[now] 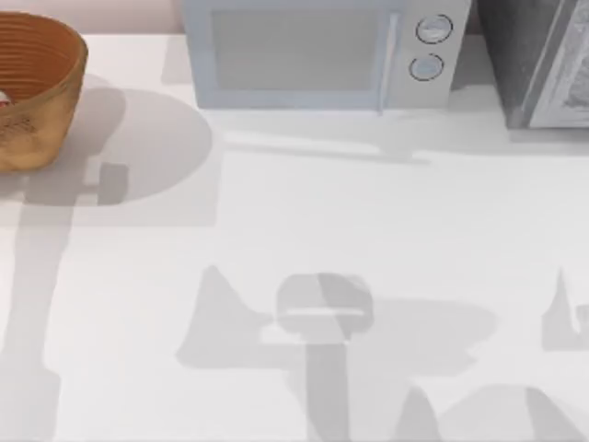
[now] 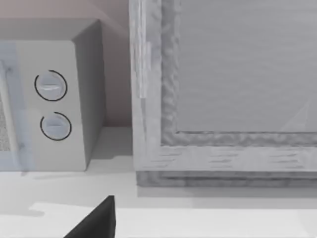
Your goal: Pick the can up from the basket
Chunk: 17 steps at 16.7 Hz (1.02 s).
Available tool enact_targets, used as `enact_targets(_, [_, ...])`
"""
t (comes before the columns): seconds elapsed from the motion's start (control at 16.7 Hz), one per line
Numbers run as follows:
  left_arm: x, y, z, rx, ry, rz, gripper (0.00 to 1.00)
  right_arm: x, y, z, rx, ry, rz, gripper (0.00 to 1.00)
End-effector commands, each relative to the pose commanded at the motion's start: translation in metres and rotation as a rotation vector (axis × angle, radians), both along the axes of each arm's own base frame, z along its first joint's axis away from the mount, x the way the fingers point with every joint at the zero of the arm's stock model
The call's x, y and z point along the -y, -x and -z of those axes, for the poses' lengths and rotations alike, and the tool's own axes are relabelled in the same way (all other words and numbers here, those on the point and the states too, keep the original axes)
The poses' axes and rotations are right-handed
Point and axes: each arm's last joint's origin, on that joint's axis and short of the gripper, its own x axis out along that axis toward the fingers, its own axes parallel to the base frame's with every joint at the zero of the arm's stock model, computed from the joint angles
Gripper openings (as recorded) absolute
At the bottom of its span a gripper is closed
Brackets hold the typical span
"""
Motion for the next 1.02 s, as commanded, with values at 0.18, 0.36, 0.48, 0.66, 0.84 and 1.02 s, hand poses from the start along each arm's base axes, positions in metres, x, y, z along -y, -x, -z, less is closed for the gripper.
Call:
enact_targets(0.18, [-0.014, -0.067, -0.005, -0.152, 0.007, 0.004, 1.0, 0.0, 0.0, 0.0, 0.0, 0.0, 0.0, 1.0])
enact_targets(0.36, [-0.032, -0.132, 0.013, -0.301, 0.02, 0.005, 1.0, 0.0, 0.0, 0.0, 0.0, 0.0, 0.0, 1.0])
enact_targets(0.48, [-0.044, -0.168, 0.036, -0.394, 0.031, 0.005, 1.0, 0.0, 0.0, 0.0, 0.0, 0.0, 0.0, 1.0])
enact_targets(0.66, [-0.062, -0.209, 0.078, -0.518, 0.05, 0.004, 1.0, 0.0, 0.0, 0.0, 0.0, 0.0, 0.0, 1.0])
enact_targets(0.84, [-0.076, -0.233, 0.118, -0.614, 0.068, 0.002, 1.0, 0.0, 0.0, 0.0, 0.0, 0.0, 0.0, 1.0])
enact_targets(1.02, [-0.084, -0.244, 0.144, -0.672, 0.08, 0.001, 1.0, 0.0, 0.0, 0.0, 0.0, 0.0, 0.0, 1.0])
